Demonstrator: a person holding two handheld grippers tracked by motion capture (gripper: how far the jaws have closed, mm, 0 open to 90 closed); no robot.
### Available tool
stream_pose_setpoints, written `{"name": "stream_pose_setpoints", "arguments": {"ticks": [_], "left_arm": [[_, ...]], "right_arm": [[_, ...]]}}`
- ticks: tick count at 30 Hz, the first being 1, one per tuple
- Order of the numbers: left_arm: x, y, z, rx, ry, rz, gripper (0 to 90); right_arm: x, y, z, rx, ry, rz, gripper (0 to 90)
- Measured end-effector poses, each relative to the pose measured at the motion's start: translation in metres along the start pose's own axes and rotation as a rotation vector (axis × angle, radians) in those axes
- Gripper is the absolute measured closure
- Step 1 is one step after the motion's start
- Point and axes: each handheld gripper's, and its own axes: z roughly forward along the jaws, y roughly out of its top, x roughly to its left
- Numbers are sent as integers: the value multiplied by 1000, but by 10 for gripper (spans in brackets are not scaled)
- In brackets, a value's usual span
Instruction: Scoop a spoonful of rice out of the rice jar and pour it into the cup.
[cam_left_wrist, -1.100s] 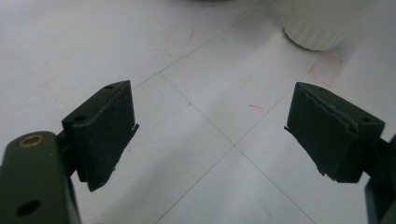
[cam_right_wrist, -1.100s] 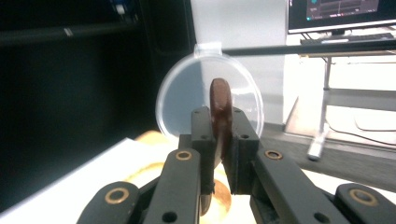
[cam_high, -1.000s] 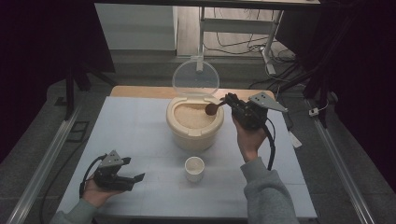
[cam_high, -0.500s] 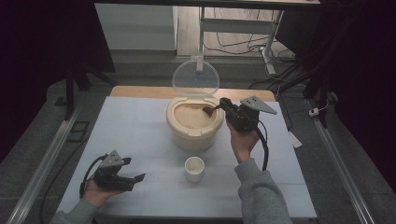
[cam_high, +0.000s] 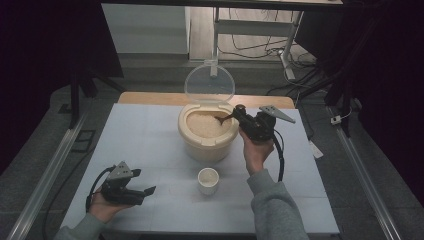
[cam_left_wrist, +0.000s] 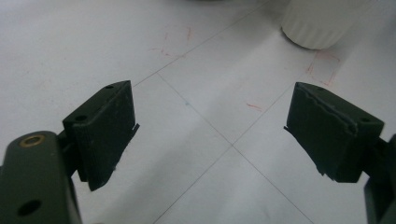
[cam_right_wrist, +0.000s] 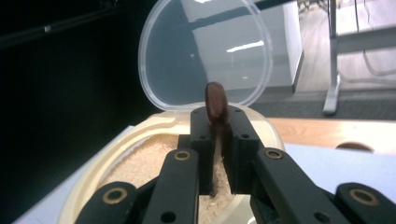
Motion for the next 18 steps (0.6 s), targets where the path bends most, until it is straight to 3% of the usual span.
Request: {"name": "stream_pose_setpoints", "arguments": {"ticks": [1,4,18], "left_arm": [[0,0,0,0,0,0,155],[0,0,1,2,-1,-1,155],[0,1,1,1,-3,3,158]], "right_arm": [[-6,-1,-1,1,4,66,833],[-12,-3,-1,0,13,128,832],[-11,-5,-3,7,44,216,831]]}}
